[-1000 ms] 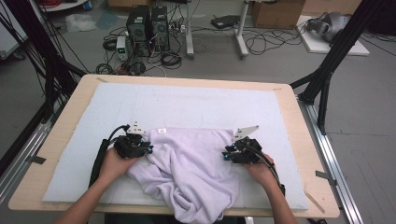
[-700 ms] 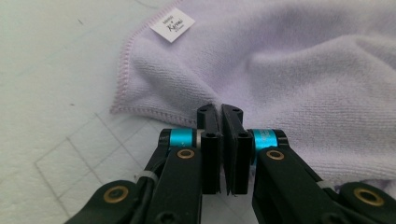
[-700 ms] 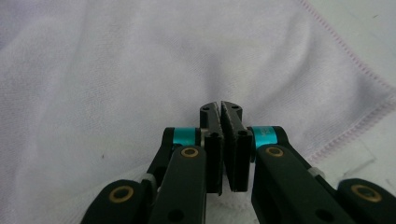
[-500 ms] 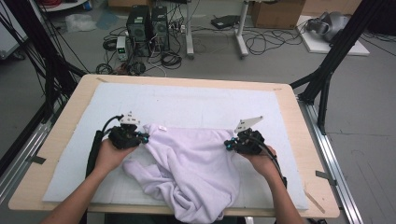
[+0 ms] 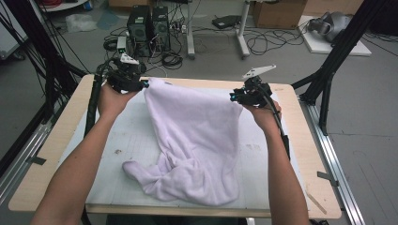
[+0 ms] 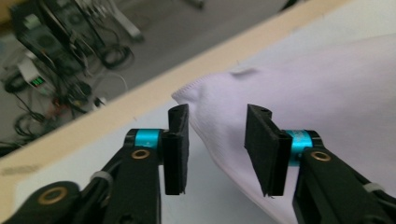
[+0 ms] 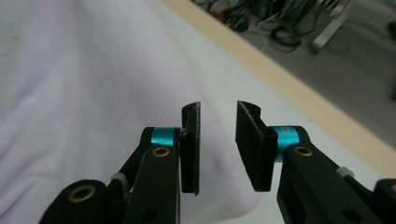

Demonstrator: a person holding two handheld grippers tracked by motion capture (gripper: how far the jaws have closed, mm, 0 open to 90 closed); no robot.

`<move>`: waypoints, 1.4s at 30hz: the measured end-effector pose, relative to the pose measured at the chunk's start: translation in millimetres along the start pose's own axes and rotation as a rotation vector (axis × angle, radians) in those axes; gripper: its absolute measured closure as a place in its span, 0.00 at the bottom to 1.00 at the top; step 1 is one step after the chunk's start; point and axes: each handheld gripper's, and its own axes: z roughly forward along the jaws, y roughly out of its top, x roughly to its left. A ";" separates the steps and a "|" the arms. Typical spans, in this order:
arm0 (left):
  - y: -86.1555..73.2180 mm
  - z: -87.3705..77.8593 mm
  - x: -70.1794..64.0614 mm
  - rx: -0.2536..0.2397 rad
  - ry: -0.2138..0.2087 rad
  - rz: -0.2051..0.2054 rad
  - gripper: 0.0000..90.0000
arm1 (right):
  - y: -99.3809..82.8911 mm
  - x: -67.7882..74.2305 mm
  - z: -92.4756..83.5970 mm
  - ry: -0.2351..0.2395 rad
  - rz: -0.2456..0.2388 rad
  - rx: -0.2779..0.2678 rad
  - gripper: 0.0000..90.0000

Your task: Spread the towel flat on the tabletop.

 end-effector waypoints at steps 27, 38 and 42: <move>-126.4 5.0 -98.0 -0.008 -0.420 0.141 0.62 | -143.5 105.2 -12.9 0.264 -0.079 0.030 0.59; -131.6 27.6 -108.3 0.114 -0.438 0.182 0.93 | -164.9 113.5 0.8 0.264 -0.075 0.088 0.62; -130.2 22.8 -102.2 0.104 -0.422 0.151 0.97 | -164.8 112.1 1.1 0.263 -0.062 0.089 0.65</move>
